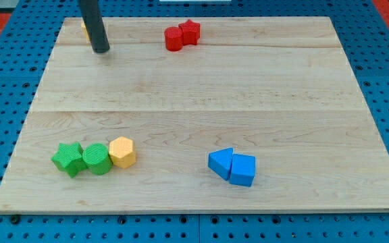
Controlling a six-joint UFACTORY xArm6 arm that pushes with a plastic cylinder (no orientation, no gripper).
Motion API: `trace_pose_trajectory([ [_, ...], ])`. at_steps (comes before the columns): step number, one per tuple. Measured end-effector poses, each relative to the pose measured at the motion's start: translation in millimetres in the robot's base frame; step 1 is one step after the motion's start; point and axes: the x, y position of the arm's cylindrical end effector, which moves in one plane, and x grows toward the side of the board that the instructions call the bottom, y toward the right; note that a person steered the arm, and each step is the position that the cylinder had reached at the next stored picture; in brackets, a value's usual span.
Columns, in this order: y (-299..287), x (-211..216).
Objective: Move the yellow hexagon to the left center
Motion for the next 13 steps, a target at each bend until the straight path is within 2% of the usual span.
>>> trace_pose_trajectory([
  [2, 192.0, 179.0],
  [3, 169.9, 249.3],
  [5, 72.1, 196.0],
  [6, 70.5, 223.6],
  [7, 92.6, 258.0],
  [8, 65.3, 231.5],
  [9, 43.3, 180.9],
  [10, 40.7, 183.2],
  [12, 39.8, 223.3],
  [13, 21.7, 186.6],
])
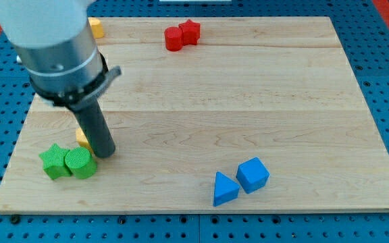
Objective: Move the yellow hexagon to the left center
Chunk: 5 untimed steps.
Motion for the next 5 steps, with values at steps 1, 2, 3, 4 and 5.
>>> trace_pose_trajectory([
  [1, -18.1, -35.5],
  [2, -22.5, -31.0],
  [3, -24.1, -0.1],
  [4, -44.1, -7.4],
  [5, -57.6, -51.4],
])
